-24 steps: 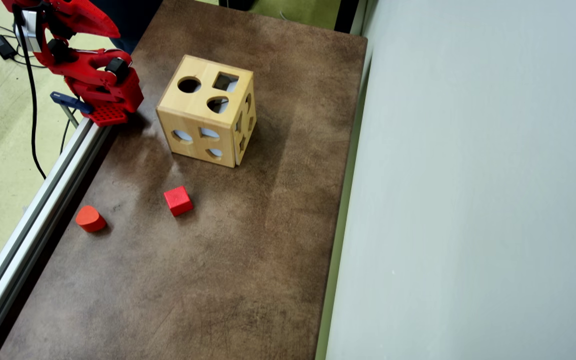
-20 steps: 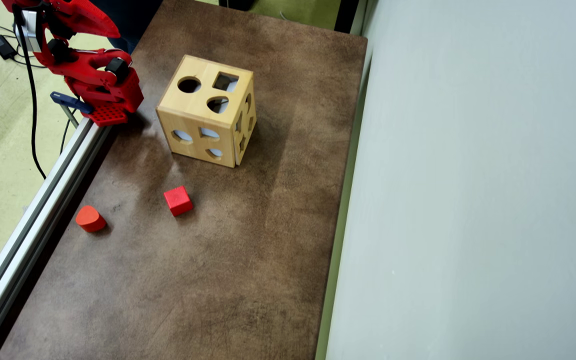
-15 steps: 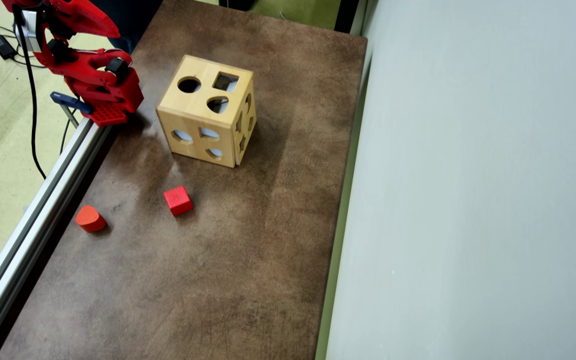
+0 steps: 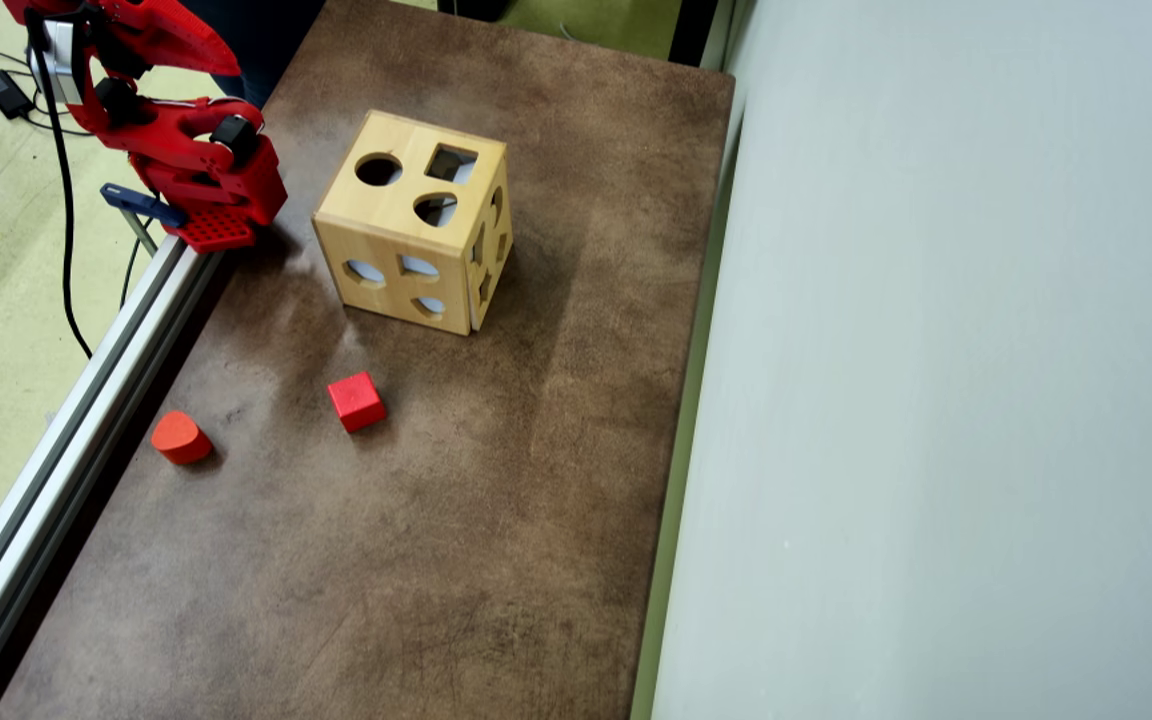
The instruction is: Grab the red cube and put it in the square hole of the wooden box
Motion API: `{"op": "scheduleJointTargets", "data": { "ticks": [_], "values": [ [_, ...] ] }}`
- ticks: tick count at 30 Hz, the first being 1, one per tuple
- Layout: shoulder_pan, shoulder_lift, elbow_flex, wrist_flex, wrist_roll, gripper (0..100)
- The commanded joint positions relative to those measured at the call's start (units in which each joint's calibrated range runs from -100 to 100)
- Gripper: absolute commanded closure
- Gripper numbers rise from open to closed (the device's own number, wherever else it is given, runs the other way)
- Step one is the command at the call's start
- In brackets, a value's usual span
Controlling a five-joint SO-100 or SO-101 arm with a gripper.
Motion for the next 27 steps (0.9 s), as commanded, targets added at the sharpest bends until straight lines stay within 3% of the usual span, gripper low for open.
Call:
{"op": "scheduleJointTargets", "data": {
  "ticks": [1, 27],
  "values": [
    [-0.14, 0.18, 0.12, 0.65, 0.34, 98],
    [0.24, 0.18, 0.21, 0.65, 0.34, 98]
  ]
}}
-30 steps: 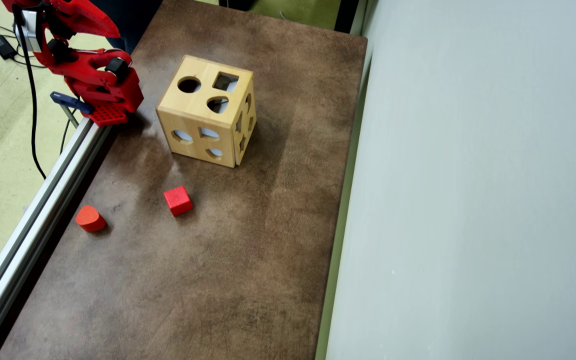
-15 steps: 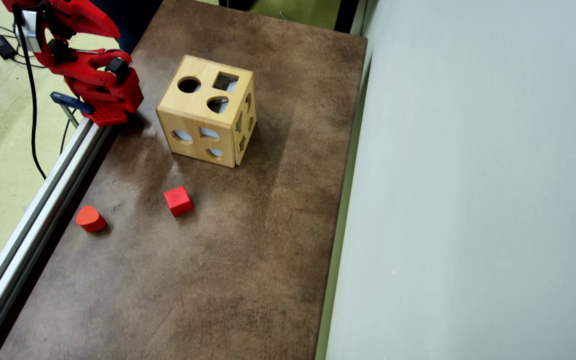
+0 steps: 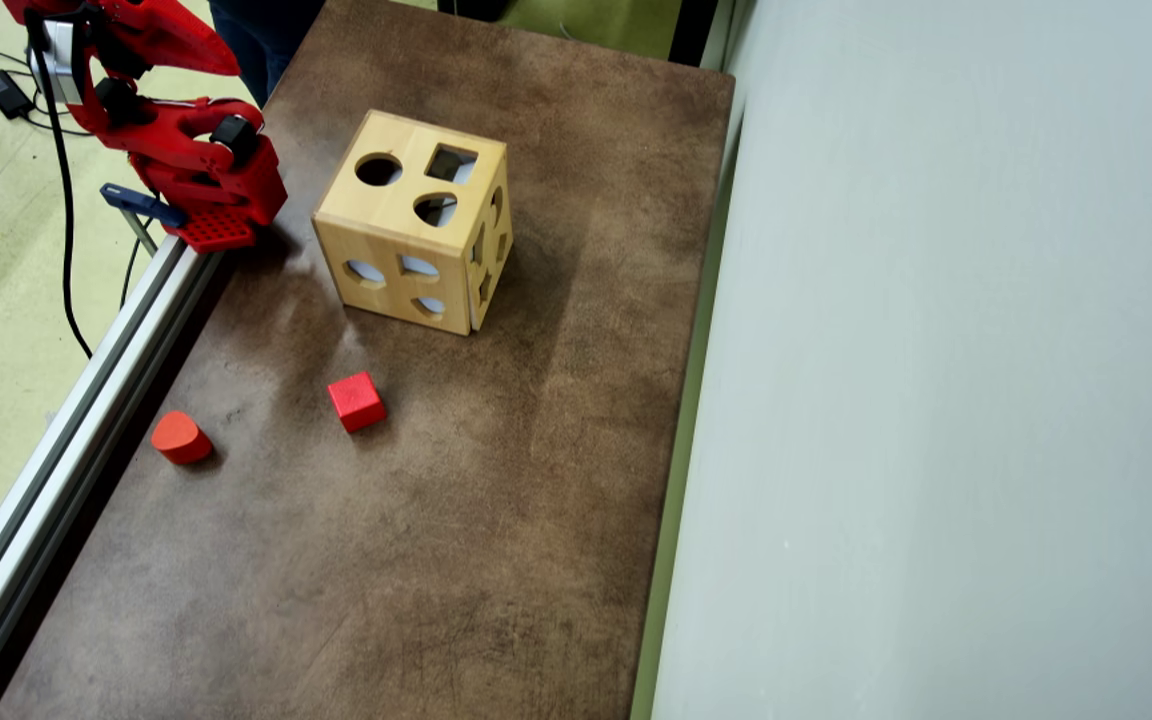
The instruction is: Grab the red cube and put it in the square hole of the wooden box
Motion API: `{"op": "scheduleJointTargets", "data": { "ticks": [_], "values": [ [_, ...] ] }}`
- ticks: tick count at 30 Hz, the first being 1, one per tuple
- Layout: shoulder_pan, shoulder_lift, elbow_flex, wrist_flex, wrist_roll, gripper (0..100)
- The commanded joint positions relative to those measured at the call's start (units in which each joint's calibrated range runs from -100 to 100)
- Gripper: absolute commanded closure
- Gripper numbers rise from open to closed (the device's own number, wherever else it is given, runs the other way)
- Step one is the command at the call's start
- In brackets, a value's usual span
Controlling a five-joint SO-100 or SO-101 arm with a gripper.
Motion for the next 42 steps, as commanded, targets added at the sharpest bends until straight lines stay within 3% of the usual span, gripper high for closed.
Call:
{"op": "scheduleJointTargets", "data": {
  "ticks": [1, 12, 22, 26, 36, 42],
  "values": [
    [-0.06, 0.18, 0.03, 0.65, 0.29, 98],
    [0.46, 6.72, -0.86, 0.65, -0.05, 98],
    [1.13, 49.44, -30.83, 0.65, 0.44, 98],
    [7.44, 66.34, -40.04, 0.65, 1.37, 98],
    [24.60, 90.29, -40.67, 0.57, 21.78, 98],
    [28.32, 97.67, -40.49, 0.57, 29.65, 98]
  ]
}}
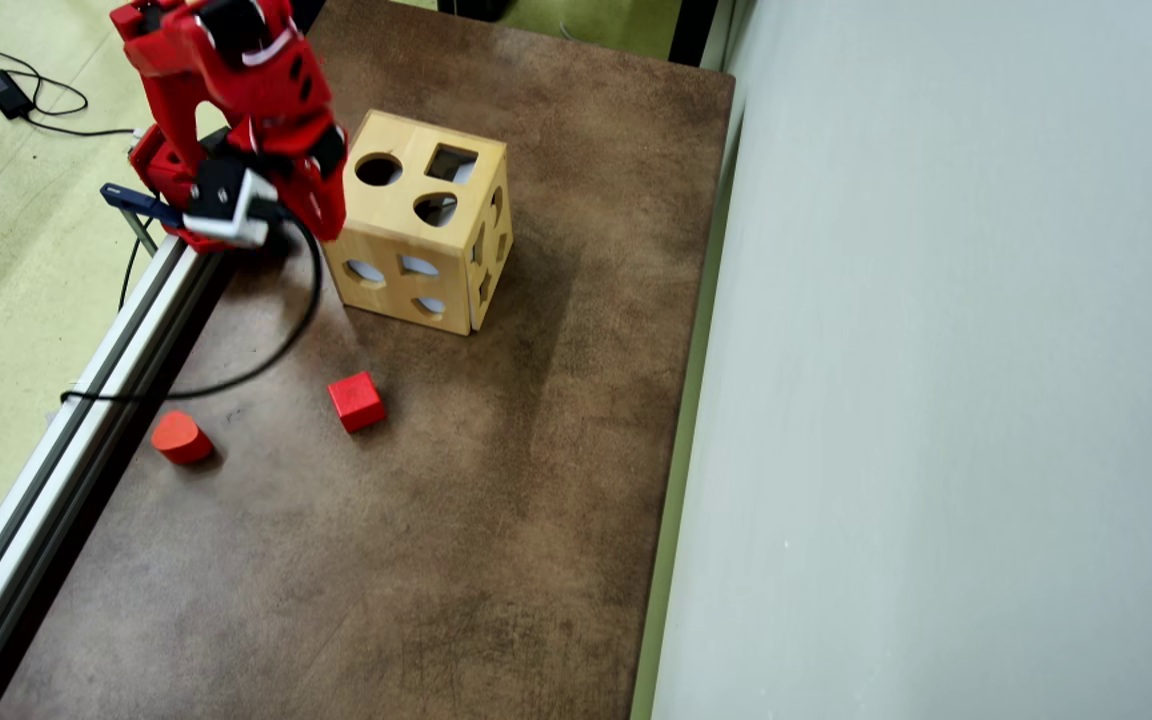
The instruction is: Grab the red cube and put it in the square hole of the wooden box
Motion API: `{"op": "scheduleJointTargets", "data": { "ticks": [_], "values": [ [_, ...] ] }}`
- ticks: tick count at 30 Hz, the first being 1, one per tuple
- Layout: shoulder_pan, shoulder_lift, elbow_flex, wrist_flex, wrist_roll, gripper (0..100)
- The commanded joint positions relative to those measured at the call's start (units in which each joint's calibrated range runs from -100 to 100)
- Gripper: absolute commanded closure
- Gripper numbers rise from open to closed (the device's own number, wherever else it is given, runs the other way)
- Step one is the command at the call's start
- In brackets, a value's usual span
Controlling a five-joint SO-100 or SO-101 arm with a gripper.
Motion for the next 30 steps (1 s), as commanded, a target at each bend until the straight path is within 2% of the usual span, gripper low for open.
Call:
{"op": "scheduleJointTargets", "data": {
  "ticks": [1, 7, 16, 22, 30],
  "values": [
    [1.08, 4.12, -1.48, 0.57, 4.69, 98],
    [0.93, 13.46, -1.48, -0.23, 7.96, 98],
    [1.38, 24.42, 2.45, -15.35, 9.23, 98],
    [2.12, 25.52, 9.70, -22.11, 9.43, 98],
    [2.20, 24.59, 18.29, -30.47, 15.48, 98]
  ]
}}
